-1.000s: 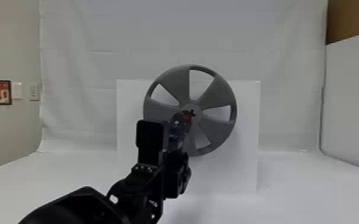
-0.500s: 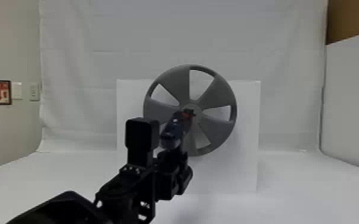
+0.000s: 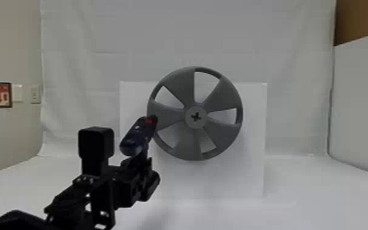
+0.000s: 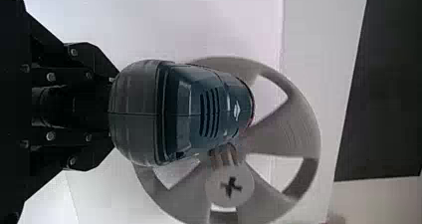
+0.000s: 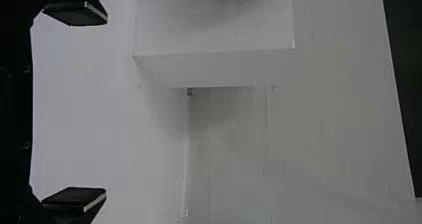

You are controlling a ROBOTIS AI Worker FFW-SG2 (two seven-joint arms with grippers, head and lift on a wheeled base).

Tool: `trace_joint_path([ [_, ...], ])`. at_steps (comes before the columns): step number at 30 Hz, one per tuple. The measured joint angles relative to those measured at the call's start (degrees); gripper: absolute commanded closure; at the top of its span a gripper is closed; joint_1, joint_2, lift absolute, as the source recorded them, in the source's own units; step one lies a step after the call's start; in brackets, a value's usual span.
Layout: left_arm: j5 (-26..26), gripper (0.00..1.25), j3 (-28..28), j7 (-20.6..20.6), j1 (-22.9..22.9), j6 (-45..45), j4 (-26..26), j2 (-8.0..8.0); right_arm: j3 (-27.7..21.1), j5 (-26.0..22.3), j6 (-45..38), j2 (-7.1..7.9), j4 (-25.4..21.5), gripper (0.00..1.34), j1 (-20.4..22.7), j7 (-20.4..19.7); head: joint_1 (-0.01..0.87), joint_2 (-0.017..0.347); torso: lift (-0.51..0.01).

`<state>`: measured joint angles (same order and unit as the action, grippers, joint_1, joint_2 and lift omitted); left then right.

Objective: Grasp the drill and bring into the middle of wheel

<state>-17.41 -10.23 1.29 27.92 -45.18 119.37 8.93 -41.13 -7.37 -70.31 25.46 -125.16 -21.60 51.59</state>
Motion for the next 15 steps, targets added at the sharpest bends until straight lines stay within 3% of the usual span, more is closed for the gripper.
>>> trace_joint_path([
  [6,2.29,1.22,3.59,-1.72,-0.2,1.75,-3.8,0.32,0.1,0.14,0.0,-0.01,0.0,0.09,-0.02,0.0,0.054,0.031,-0.403],
  [15,3.3,1.22,5.32,-0.51,0.8,2.97,-8.67,0.42,0.61,0.5,0.0,-0.02,0.18,0.09,-0.04,0.0,0.054,0.031,-0.403],
])
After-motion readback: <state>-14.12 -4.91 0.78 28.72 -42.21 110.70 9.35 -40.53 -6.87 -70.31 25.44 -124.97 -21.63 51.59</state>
